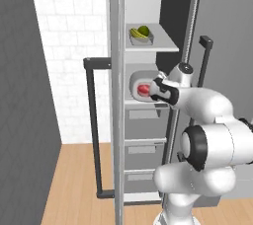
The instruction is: Take the meat container that has the steak and place it on the second highest rack of the freezer. Then take the vegetable container that has the lime and cucumber and place it on the highest rack of the freezer.
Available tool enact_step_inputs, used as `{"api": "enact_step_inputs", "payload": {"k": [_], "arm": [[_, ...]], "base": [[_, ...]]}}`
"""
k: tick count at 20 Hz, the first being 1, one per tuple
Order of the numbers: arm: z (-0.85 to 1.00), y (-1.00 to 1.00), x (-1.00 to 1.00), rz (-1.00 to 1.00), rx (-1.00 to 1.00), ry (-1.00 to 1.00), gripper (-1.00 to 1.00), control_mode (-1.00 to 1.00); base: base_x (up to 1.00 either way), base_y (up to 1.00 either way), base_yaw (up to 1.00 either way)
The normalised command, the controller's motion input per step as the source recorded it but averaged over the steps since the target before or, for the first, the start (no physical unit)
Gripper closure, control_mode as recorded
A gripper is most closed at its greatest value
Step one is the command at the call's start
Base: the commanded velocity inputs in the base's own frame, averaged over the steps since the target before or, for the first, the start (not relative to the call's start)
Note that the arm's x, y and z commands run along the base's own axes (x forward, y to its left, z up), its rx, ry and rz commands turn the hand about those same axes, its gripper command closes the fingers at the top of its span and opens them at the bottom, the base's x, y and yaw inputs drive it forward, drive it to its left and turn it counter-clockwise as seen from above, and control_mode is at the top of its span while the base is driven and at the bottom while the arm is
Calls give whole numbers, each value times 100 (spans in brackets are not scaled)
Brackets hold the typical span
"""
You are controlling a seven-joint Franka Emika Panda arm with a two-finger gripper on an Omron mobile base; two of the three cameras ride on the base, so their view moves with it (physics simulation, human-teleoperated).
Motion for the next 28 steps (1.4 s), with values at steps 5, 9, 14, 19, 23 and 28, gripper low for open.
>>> {"api": "enact_step_inputs", "payload": {"k": [5, 9, 14, 19, 23, 28], "arm": [[0, 2, 49, 0, 0, -6, 100, -100], [0, 1, 40, 0, 0, -9, 100, -100], [0, 2, 34, -7, 0, -6, 100, -100], [-1, 6, 26, -9, 0, -7, 100, -100], [-1, 11, 10, -6, 0, -7, 100, -100], [-1, 5, 9, 0, 0, -2, 100, -100]], "base": [[0, 0, 0], [0, 0, 0], [0, 0, 0], [0, 0, 0], [0, 0, 0], [0, 0, 0]]}}
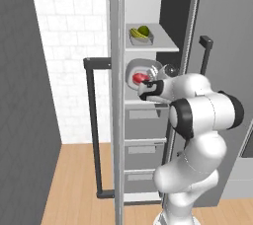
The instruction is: Take the meat container that has the steak and place it on the second highest rack of the freezer. Then take the vegetable container that has the lime and cucumber and place it on the highest rack of the freezer.
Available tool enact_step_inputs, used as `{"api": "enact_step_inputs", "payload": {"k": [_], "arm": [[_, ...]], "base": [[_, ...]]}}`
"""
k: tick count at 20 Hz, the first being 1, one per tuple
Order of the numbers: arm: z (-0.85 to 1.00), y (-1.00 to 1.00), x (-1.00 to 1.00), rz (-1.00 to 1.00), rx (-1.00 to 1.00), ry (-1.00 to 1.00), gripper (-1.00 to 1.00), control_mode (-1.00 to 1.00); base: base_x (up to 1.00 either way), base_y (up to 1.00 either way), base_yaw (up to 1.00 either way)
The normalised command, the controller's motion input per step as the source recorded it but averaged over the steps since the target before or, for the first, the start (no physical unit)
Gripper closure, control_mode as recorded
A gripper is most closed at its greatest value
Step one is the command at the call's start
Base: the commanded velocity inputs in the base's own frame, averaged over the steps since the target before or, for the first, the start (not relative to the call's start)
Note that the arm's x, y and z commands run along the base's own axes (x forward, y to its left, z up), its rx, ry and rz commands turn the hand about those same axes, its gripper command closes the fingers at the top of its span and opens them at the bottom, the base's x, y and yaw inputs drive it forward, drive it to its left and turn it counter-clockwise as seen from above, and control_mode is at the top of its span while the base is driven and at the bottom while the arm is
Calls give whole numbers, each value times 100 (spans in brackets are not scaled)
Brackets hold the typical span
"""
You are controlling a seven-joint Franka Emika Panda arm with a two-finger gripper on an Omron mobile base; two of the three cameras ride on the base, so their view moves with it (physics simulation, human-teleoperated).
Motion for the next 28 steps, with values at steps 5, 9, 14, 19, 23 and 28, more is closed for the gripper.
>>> {"api": "enact_step_inputs", "payload": {"k": [5, 9, 14, 19, 23, 28], "arm": [[0, 0, 37, 0, 0, 0, 100, -100], [0, 0, 54, 0, 0, 0, 100, -100], [0, 0, 54, 0, 1, 0, 100, -100], [0, 0, 53, -1, 2, 0, -100, -100], [-2, -3, 38, 0, 1, 0, -100, -100], [-19, -4, -61, 3, 1, 0, -100, -100]], "base": [[0, 0, 0], [0, 0, 0], [0, 0, 0], [0, 0, 0], [0, 0, 0], [0, 0, 0]]}}
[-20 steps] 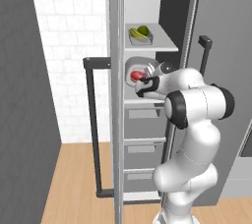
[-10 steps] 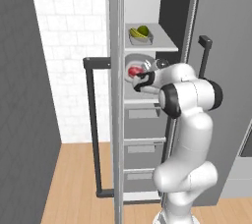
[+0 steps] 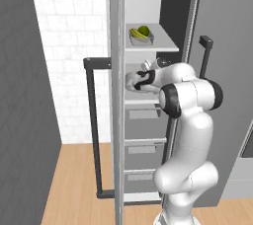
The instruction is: Take the meat container that has the steak and place it on the second highest rack of the freezer. Then take the vegetable container that has the lime and cucumber and place it on the highest rack of the freezer.
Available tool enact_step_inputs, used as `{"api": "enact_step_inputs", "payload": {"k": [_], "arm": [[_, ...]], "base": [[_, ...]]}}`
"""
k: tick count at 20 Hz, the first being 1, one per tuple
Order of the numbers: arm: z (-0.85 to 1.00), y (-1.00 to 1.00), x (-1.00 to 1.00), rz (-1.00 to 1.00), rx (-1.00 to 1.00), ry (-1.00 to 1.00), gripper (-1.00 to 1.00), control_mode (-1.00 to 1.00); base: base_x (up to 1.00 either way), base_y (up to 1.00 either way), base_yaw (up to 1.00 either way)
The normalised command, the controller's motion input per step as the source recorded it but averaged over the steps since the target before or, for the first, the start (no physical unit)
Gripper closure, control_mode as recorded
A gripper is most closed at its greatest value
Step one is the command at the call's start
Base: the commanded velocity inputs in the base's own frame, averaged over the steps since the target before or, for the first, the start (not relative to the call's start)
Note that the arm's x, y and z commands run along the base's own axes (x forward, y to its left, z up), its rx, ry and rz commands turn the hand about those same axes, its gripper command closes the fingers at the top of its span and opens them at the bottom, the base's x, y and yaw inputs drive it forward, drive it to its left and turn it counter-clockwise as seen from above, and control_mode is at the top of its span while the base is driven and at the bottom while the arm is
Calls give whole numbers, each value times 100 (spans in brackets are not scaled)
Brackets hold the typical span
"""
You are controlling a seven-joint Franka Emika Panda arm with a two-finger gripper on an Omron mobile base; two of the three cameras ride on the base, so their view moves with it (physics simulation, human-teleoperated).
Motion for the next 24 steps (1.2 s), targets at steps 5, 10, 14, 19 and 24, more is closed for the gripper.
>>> {"api": "enact_step_inputs", "payload": {"k": [5, 10, 14, 19, 24], "arm": [[-45, -1, -100, 10, 0, -2, -100, -100], [-8, -15, -100, 13, -1, 1, -100, -100], [44, -48, -100, 38, -36, 5, -100, -100], [46, -22, -86, 71, -63, 1, -100, -100], [37, -9, -85, 74, -62, 3, -100, -100]], "base": [[0, 0, 0], [0, 0, 0], [0, 0, 0], [0, 0, 0], [0, 0, 0]]}}
